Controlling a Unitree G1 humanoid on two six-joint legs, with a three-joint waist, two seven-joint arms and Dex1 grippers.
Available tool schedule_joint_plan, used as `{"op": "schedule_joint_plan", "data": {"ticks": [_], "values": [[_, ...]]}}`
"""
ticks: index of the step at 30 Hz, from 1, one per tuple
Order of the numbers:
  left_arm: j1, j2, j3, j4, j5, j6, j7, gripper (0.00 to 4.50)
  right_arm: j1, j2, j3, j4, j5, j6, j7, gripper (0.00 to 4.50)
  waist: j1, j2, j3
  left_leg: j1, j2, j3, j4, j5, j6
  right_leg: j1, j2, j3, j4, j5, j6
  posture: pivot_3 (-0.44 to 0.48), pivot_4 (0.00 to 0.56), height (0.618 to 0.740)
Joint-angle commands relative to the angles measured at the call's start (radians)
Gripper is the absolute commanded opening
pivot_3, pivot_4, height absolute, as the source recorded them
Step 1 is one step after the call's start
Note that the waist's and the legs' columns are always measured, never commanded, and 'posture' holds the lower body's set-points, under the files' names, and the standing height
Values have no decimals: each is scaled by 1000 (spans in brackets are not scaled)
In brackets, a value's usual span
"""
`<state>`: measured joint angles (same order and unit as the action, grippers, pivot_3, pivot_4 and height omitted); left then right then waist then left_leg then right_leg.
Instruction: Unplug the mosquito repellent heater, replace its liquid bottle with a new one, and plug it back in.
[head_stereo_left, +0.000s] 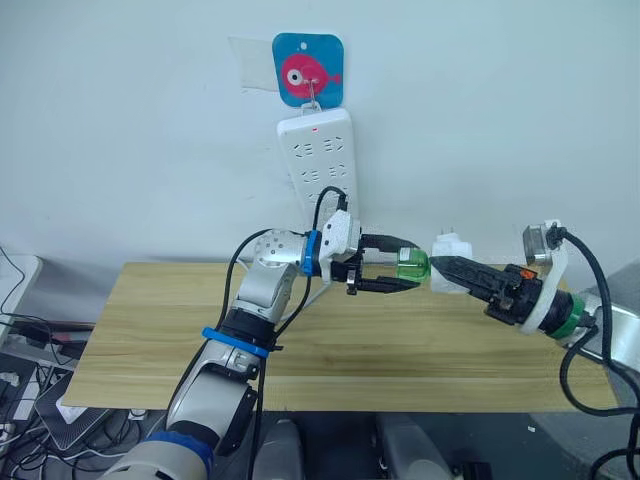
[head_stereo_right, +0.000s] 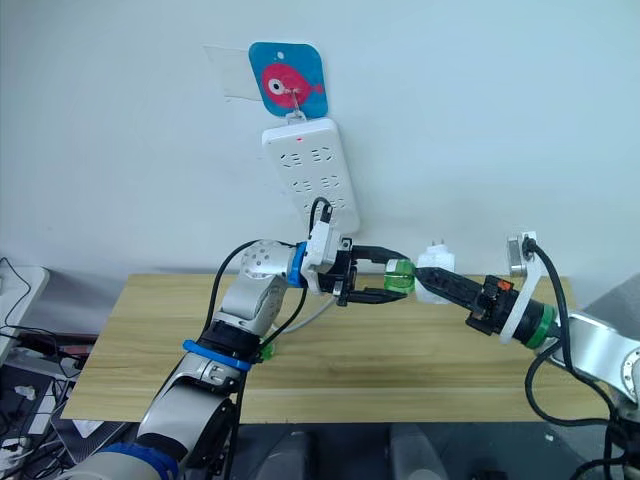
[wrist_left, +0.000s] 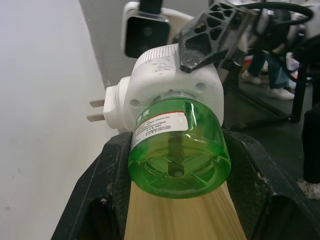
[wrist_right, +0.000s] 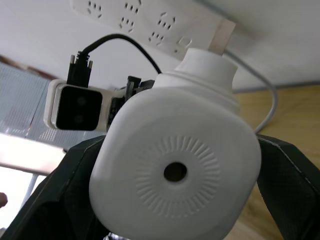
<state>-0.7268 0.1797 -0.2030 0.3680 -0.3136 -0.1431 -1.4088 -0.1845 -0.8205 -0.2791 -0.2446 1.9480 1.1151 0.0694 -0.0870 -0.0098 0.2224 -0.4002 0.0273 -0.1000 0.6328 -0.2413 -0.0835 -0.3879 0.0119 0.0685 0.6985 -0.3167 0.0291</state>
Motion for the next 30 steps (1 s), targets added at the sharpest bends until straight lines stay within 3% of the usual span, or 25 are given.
{"op": "schedule_joint_plan", "data": {"ticks": [1, 9, 28, 30], "values": [[26, 17, -8, -59, -22, -32, -33, 2280, -39, -75, -10, 66, 24, 108, 113, 4461, 1, 0, 0, 0, 0, 0, 0, 0, 0, 0, 0, 0, 0, 0, 0, -74, 194, 740], [59, 24, -10, -95, -16, -37, -20, 2280, -103, -220, 57, 152, 24, 218, 293, 4461, 7, 0, 0, 0, 0, 0, 2, 0, 1, 1, 0, -1, 0, 0, 1, -57, 196, 740], [66, 12, -33, -108, -2, -64, 9, 2280, -171, -201, 118, 185, 24, 217, 282, 4461, 9, 0, 0, -2, 0, 0, 8, -1, 2, 1, 0, 0, 0, 2, 3, -53, 195, 740], [71, 13, -38, -115, -3, -64, 10, 2280, -172, -199, 117, 187, 24, 216, 278, 3854, 9, 0, 0, -2, 0, 0, 8, -1, 2, 1, 0, 0, 0, 2, 3, -53, 195, 740]]}}
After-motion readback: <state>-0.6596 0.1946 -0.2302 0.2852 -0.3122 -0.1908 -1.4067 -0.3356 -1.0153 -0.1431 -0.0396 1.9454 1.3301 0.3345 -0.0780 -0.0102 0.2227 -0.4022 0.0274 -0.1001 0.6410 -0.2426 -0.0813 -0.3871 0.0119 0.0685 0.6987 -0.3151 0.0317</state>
